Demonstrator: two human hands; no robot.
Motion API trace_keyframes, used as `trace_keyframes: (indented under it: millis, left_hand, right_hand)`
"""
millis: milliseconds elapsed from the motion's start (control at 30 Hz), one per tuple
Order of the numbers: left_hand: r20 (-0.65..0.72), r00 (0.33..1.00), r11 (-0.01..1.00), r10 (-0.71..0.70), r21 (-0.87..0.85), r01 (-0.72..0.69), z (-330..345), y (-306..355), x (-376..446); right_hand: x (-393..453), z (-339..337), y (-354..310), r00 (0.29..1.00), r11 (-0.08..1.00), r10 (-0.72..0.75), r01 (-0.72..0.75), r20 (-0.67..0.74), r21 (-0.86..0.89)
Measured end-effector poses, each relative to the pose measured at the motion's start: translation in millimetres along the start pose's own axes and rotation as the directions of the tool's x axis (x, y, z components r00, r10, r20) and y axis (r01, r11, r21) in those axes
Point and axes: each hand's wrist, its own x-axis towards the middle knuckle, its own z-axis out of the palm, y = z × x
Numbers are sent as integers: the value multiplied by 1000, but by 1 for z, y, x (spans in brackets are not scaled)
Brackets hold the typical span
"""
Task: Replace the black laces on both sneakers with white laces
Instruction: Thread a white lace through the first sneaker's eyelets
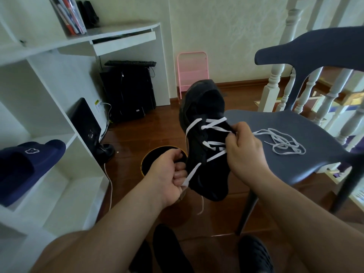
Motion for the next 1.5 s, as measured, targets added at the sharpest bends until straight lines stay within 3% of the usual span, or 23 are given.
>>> trace_keyframes:
  millis: [267, 400, 533, 600, 667, 733, 800, 867, 1000, 1133, 1233, 1400, 1500]
  left_hand:
    - [184, 974, 991, -130, 23, 128, -4, 0, 8]
    - [180, 976, 981, -122, -124, 146, -7, 2, 14]
    - [15, 999, 982, 51, -185, -48, -9, 10, 17]
    - [-19, 979, 973, 205, -107, -206, -8, 9, 11]
    - [-13, 911, 908, 413, 82, -410, -4, 6, 0]
    - [71, 802, 760, 593, 280, -587, -2, 2, -12]
    - [216, 703, 586, 677, 420, -693, 0, -2, -20]
    - [293, 691, 546, 661, 444, -710, 3, -8, -22]
    - [218, 734, 614, 644, 425, -665, 8, -18, -17]
    - [192, 777, 690, 600, 368, -623, 9, -17, -15]
    - [281, 769, 616, 575, 470, -632, 8, -18, -15]
    - [374, 795, 499, 478, 629, -596, 7, -25, -15]
    - [425, 825, 548, 373, 616, -566, 12, -29, -19]
  right_hand:
    - [-11, 7, -1, 999, 983, -53, 52, -2, -174]
    - [-11, 6, -2, 997, 988, -71, 67, -26, -141]
    - [-3, -1, 1, 998, 990, -49, 42, -47, -134]
    - [3, -7, 3, 998, 983, -31, 21, -52, -183]
    - [9, -13, 6, 998, 969, -27, 12, -57, -248]
    - [11, -16, 8, 998, 948, -33, 11, -62, -319]
    - [10, -16, 7, 996, 924, -80, 58, -43, -378]
    - [5, -14, 2, 983, 892, -179, 183, 49, -413]
    - [-11, -4, -9, 868, 779, -390, 489, 306, -392]
    - [-14, 4, -3, 786, 701, -535, 617, 310, -356]
    - [-13, 9, 3, 799, 689, -536, 601, 274, -405]
    - [-11, 14, 4, 891, 707, -349, 453, 290, -543]
    - [-10, 11, -1, 914, 715, -251, 396, 318, -576]
